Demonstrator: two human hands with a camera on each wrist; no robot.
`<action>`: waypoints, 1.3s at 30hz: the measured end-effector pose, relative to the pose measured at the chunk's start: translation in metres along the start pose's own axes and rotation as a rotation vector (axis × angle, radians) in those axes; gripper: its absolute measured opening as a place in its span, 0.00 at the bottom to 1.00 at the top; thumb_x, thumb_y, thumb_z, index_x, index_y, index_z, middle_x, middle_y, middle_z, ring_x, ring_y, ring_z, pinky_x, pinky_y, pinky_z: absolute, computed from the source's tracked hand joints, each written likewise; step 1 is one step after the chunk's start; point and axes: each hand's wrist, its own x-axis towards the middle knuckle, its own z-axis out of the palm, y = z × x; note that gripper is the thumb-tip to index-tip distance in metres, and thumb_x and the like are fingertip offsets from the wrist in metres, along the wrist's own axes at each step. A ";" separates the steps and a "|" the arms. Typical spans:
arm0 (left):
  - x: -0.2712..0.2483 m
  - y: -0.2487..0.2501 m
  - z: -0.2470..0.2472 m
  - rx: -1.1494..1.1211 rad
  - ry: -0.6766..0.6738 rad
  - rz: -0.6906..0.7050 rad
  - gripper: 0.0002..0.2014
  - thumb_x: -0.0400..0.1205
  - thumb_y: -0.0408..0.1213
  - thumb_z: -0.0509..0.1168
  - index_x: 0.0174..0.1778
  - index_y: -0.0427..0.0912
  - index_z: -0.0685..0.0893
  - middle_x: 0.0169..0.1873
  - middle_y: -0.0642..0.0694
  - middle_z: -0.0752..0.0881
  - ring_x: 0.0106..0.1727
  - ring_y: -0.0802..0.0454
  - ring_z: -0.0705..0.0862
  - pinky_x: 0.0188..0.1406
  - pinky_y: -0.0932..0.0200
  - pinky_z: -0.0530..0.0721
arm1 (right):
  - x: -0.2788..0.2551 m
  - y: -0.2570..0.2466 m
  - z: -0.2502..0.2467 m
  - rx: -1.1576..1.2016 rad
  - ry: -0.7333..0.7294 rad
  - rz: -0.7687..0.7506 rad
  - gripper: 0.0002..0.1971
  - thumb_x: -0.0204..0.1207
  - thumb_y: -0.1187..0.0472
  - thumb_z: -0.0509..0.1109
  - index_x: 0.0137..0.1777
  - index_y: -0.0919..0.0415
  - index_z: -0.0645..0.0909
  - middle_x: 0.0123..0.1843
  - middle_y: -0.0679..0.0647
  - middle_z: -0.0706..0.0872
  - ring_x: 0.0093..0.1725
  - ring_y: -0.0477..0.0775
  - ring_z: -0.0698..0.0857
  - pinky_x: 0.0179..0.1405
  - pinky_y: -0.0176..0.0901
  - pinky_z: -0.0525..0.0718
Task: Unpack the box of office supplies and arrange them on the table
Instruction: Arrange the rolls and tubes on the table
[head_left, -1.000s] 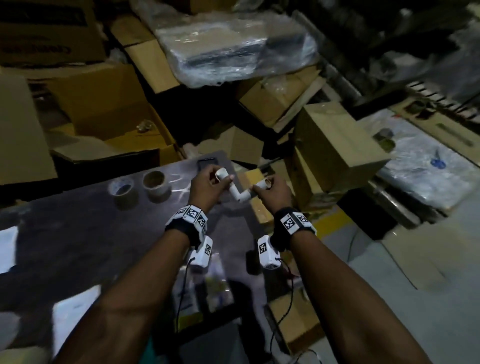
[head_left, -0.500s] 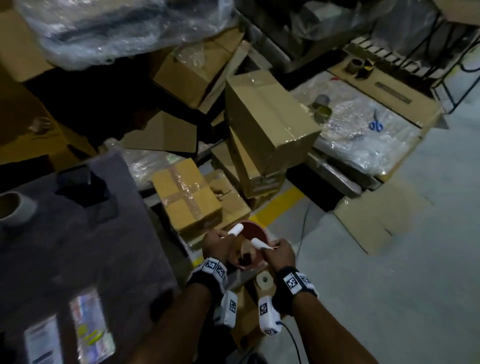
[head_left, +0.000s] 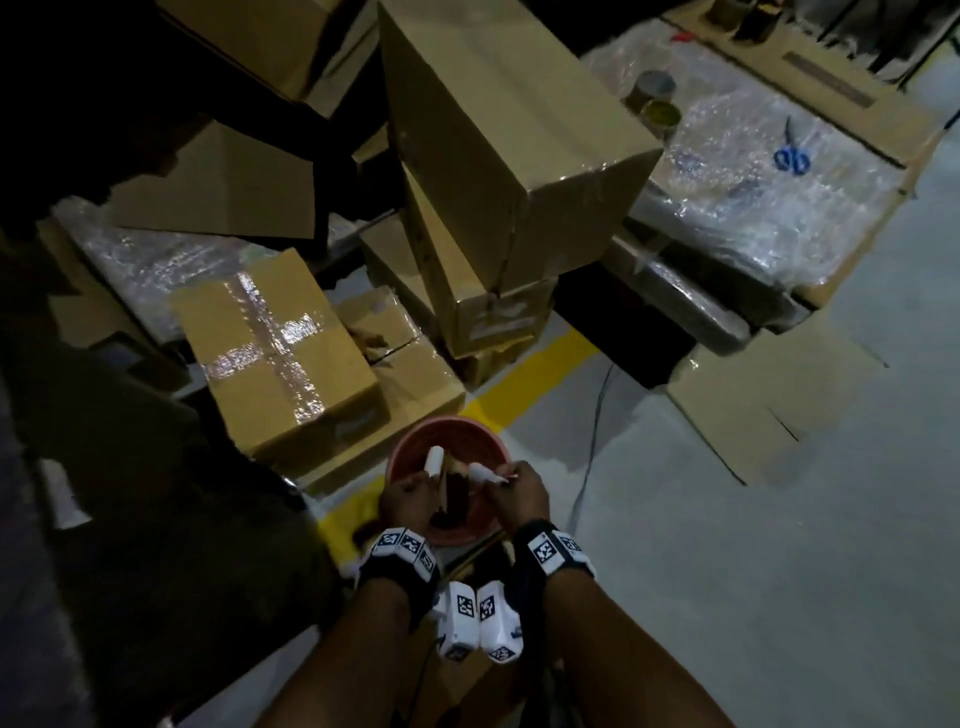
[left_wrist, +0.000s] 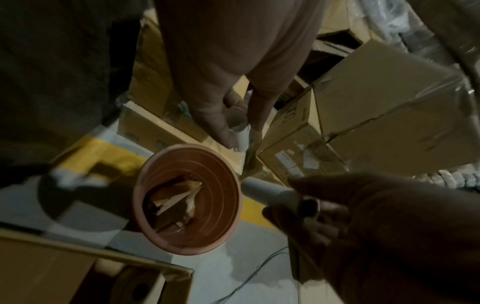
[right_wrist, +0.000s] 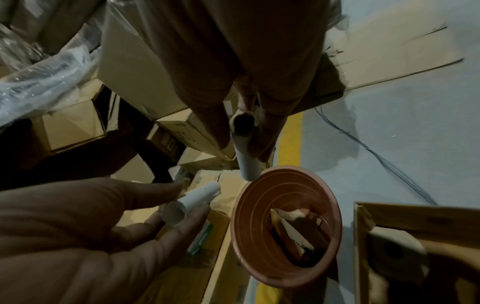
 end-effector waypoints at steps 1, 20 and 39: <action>0.012 -0.007 0.007 -0.078 -0.009 0.022 0.08 0.79 0.44 0.69 0.33 0.53 0.85 0.38 0.51 0.85 0.44 0.48 0.86 0.55 0.52 0.85 | 0.008 0.000 0.001 -0.054 -0.030 -0.057 0.12 0.71 0.49 0.74 0.41 0.59 0.84 0.43 0.57 0.90 0.45 0.59 0.87 0.47 0.45 0.86; -0.230 0.153 -0.055 -0.180 -0.077 0.139 0.07 0.83 0.38 0.66 0.49 0.39 0.87 0.45 0.41 0.86 0.36 0.54 0.83 0.33 0.65 0.80 | -0.178 -0.099 -0.150 -0.141 -0.114 -0.200 0.19 0.76 0.50 0.72 0.61 0.61 0.80 0.60 0.62 0.87 0.61 0.64 0.84 0.58 0.50 0.82; -0.335 0.056 -0.522 0.243 0.311 0.470 0.10 0.77 0.44 0.69 0.30 0.46 0.83 0.43 0.40 0.91 0.46 0.46 0.88 0.46 0.58 0.79 | -0.470 -0.288 0.109 -0.224 -0.157 -0.740 0.11 0.77 0.57 0.71 0.52 0.65 0.83 0.44 0.60 0.88 0.45 0.60 0.86 0.41 0.40 0.79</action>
